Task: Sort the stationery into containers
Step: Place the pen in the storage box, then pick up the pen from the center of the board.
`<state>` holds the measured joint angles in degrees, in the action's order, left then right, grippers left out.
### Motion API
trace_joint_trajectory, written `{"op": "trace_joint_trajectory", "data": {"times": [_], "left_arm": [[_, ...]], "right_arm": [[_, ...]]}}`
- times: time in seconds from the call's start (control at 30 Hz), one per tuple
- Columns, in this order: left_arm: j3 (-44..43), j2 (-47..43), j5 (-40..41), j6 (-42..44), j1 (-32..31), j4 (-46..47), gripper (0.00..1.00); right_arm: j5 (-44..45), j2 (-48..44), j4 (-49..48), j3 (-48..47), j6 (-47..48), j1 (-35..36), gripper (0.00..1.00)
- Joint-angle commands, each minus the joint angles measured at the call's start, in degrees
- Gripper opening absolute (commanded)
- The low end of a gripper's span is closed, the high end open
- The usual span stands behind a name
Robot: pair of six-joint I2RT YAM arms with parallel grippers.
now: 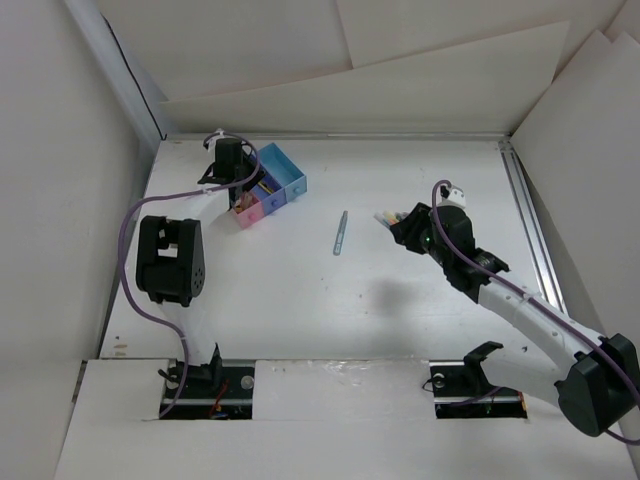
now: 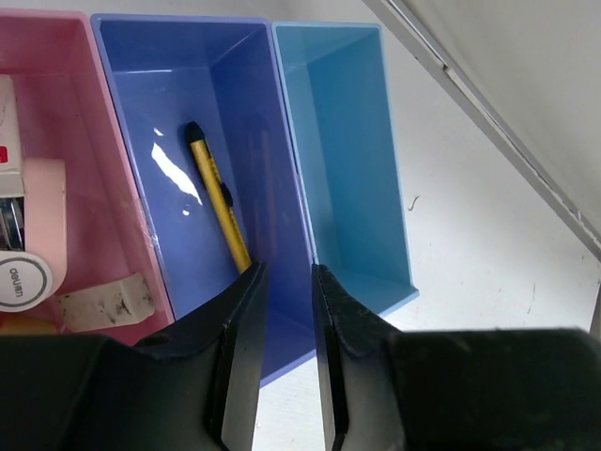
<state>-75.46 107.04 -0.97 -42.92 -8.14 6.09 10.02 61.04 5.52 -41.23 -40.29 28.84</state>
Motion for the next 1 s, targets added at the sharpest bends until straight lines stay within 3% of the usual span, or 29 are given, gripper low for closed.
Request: {"op": "trace_joint_trajectory", "data": {"times": [0.0, 0.17, 0.2, 0.27, 0.37, 0.53, 0.97], "left_arm": [[0.39, -1.48, 1.06, -0.06, 0.14, 0.85, 0.22], [6.45, -9.98, 1.76, 2.46, -2.66, 8.31, 0.22], [8.99, -11.49, 1.76, 4.05, -6.41, 9.72, 0.22], [9.81, -13.95, 2.38, 7.48, -11.17, 10.61, 0.32], [10.94, -13.19, 6.14, 14.41, -24.76, 7.02, 0.41], [14.02, -9.58, 11.86, 16.11, -35.60, 4.72, 0.56], [14.99, -2.64, 23.73, 13.82, -40.81, 2.79, 0.62]], "right_arm": [[-0.44, -0.65, -3.06, 0.10, 0.74, -0.36, 0.43], [0.08, -0.65, -3.06, 0.62, 0.74, -0.36, 0.43], [0.09, -1.35, -3.06, 0.63, 0.74, -0.36, 0.43], [0.70, -1.97, -3.06, 0.63, 0.74, -0.89, 0.43], [1.32, -3.55, -3.06, 1.15, 0.74, -1.50, 0.43], [2.46, -5.22, -3.06, 2.20, 0.13, -2.64, 0.43], [1.40, -5.84, -3.06, 2.21, 0.13, -3.88, 0.43]]}}
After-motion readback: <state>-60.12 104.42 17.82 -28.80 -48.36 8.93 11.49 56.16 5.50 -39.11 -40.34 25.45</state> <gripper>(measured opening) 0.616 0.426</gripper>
